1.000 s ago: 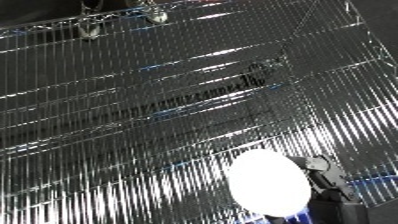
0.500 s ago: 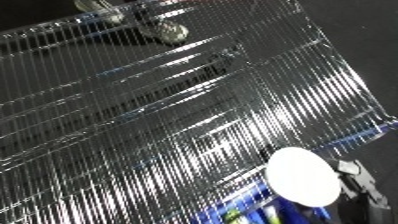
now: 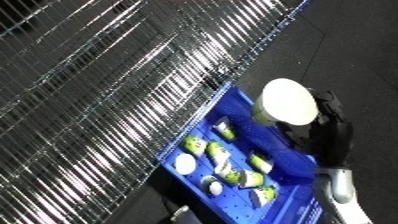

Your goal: Pick up the object and place it into the box

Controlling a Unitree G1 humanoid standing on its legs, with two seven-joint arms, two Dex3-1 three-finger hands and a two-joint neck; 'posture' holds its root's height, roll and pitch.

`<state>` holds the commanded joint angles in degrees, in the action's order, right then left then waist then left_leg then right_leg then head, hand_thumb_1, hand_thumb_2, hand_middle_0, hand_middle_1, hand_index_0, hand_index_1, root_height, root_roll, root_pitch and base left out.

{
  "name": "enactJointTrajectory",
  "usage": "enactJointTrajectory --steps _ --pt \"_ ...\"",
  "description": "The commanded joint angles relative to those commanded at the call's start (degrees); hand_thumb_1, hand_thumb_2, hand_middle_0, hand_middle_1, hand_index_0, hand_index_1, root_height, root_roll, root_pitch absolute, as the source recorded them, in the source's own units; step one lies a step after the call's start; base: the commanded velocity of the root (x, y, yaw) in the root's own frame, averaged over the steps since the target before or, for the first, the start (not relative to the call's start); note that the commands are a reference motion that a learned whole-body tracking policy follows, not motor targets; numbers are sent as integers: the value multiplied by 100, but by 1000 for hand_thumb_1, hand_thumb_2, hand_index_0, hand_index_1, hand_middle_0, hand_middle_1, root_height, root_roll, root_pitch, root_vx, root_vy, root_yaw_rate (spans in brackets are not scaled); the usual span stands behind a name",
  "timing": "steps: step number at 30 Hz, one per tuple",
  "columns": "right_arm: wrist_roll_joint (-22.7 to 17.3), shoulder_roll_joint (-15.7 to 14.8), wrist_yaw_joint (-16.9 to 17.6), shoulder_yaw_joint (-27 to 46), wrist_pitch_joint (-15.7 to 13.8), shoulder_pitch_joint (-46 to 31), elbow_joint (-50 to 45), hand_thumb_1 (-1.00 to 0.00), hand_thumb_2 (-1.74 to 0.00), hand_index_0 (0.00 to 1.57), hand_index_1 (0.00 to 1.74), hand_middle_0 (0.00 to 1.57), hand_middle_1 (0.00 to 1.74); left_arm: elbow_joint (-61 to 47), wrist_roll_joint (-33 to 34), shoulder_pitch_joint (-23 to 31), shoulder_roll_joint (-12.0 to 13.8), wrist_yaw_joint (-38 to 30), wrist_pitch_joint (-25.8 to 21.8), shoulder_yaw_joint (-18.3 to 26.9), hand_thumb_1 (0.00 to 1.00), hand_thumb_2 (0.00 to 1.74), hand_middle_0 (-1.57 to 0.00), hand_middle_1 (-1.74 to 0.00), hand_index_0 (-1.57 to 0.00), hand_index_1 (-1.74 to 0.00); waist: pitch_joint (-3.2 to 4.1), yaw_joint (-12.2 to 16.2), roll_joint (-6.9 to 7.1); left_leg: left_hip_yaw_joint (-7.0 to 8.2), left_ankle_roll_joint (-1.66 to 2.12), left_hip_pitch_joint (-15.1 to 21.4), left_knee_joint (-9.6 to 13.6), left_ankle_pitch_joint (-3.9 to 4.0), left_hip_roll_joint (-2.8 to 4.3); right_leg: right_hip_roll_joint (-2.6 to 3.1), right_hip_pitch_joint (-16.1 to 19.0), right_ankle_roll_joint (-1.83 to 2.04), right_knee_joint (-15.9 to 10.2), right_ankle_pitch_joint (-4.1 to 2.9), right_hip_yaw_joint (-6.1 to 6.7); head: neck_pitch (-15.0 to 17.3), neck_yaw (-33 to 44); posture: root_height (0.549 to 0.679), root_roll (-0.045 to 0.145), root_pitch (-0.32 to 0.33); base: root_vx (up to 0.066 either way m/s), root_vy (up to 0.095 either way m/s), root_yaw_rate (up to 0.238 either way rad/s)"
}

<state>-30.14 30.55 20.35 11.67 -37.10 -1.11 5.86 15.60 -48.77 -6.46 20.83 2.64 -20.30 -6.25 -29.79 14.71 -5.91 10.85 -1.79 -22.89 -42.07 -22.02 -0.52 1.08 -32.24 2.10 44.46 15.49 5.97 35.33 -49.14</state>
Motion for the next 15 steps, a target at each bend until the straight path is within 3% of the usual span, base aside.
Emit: enactJointTrajectory --steps 1,9,15 --pt "-57 18 -22 23 -18 -14 98 -850 -1479 1334 1479 1334 1479 5 -4 -12 0 -3 0 -9 1000 1740 -1570 -1740 -1570 -1740 0 11 -6 4 -1 2 -5 -5 -4 6 -5 0 7 1 5 -25 -31 636 93 74 -3 10 -32" --pt "-515 113 -263 31 -141 -12 679 -450 -783 706 783 706 783 37 -66 -70 3 -37 -30 -99 1000 1740 -1570 -1740 -1570 -1740 0 15 -69 -12 -3 10 -11 -18 -52 34 -32 -26 71 33 32 -128 -196 635 96 74 -3 7 -14" --pt "-623 107 -317 -31 -156 19 868 -150 -261 235 261 235 261 60 -91 -87 -3 -24 -36 -156 1000 1740 -1570 -1740 -1570 -1740 0 -23 -93 -46 -7 2 20 3 -86 49 -71 -42 127 54 30 -191 -203 634 98 77 -5 -7 34"
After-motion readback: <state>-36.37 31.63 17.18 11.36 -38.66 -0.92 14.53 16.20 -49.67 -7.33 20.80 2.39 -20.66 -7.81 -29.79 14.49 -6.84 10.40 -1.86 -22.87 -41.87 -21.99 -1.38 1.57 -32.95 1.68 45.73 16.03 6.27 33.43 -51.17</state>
